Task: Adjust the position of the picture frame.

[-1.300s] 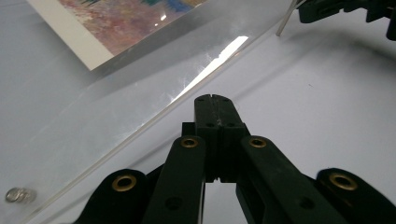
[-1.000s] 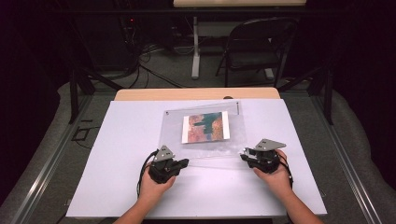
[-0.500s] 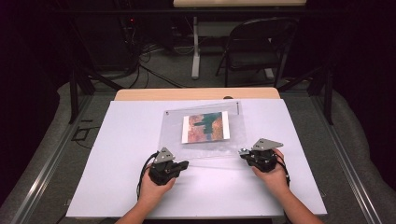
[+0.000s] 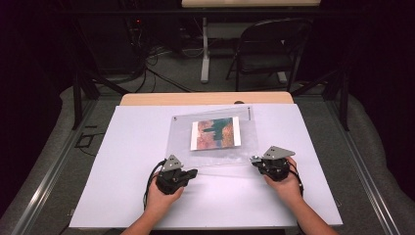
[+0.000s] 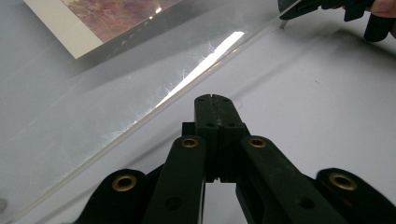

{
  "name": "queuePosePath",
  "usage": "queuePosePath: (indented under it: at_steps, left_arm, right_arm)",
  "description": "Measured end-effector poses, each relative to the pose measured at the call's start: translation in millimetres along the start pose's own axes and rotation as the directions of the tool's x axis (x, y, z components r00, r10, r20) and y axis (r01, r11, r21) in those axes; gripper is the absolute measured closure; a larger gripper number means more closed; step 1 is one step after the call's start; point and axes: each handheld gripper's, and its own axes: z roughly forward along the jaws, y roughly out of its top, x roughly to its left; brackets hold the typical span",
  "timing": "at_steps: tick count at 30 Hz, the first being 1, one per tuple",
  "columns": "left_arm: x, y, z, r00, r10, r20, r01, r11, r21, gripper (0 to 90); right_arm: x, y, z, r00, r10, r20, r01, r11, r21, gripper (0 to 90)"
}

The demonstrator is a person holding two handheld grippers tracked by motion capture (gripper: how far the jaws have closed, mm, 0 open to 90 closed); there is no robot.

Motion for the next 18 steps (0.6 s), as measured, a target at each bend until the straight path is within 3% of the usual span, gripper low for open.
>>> queuePosePath:
  at_steps: [14, 18]
  left_arm:
    - [3.0, -1.0, 3.3, 0.9999, -0.005, -0.014, 0.005, 0.9995, 0.032, 90.0]
    - [3.8, -1.2, 3.9, 0.9997, -0.007, -0.022, 0.008, 0.9990, 0.044, 90.0]
  right_arm:
    - [1.0, 4.5, -3.8, 1.0000, 0.006, -0.006, -0.006, 1.000, -0.007, 84.2]
    - [7.2, 8.0, -6.4, 0.9995, -0.023, -0.022, 0.023, 1.000, -0.008, 84.9]
